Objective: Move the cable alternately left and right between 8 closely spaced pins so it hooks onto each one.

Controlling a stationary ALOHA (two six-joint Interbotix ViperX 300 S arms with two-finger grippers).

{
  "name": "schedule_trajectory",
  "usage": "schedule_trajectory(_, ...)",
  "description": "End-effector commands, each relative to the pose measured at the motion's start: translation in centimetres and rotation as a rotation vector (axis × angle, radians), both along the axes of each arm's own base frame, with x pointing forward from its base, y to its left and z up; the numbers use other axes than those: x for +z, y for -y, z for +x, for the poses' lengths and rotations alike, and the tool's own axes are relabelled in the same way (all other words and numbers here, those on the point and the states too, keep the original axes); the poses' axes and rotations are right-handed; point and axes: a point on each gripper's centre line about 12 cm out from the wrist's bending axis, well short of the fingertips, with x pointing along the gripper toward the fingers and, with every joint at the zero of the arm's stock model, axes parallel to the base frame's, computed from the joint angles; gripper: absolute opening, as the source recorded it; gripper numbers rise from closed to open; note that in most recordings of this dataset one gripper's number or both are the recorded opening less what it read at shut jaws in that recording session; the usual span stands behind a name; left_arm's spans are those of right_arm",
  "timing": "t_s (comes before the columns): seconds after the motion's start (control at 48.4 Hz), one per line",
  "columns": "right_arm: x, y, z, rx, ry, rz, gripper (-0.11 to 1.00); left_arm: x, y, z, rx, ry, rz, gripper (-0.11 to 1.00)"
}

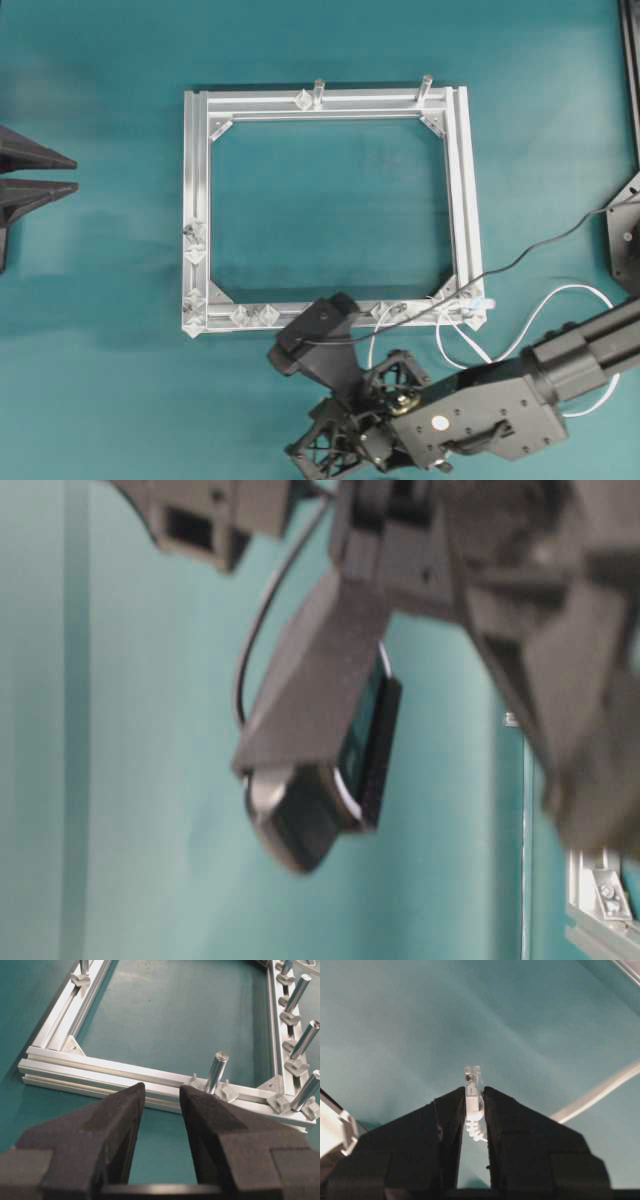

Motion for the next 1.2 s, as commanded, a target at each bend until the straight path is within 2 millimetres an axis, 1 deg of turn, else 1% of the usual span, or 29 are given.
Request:
schedule_trajectory(0.0, 1.8, 0.6, 1.6, 0.006, 0.07, 0.005, 0.15, 0.5, -0.1, 0.2, 0.006, 0.016, -0.001, 0.38)
schedule_trajectory(0.165, 2.0, 2.2, 3.5, 0.034, 0.094, -0.034, 0.15, 0.5, -0.1, 0.2, 0.006, 0.016, -0.001, 0.38)
schedule_trajectory(0.331, 2.2, 4.3, 4.5, 0.024, 0.085, -0.059, 0.15, 0.5, -0.1, 0.2, 0.006, 0.017, -0.001, 0.38)
schedule_trajectory(0.537, 2.0, 6.0, 4.7, 0.0, 0.07, -0.085, 0.15, 0.5, -0.1, 0.2, 0.006, 0.014, -0.002, 0.39)
schedule_trajectory(0.682, 1.7, 7.0, 4.3, -0.024, 0.017, -0.11, 0.15, 0.5, -0.1, 0.2, 0.006, 0.014, -0.002, 0.38)
schedule_trajectory(0.847, 1.5, 7.4, 4.1, -0.033, -0.01, -0.121, 0.15, 0.5, -0.1, 0.2, 0.006, 0.014, -0.002, 0.38)
schedule_trajectory(1.177, 1.5, 8.5, 4.3, -0.039, -0.006, -0.126, 0.15, 0.5, -0.1, 0.2, 0.006, 0.014, -0.003, 0.38)
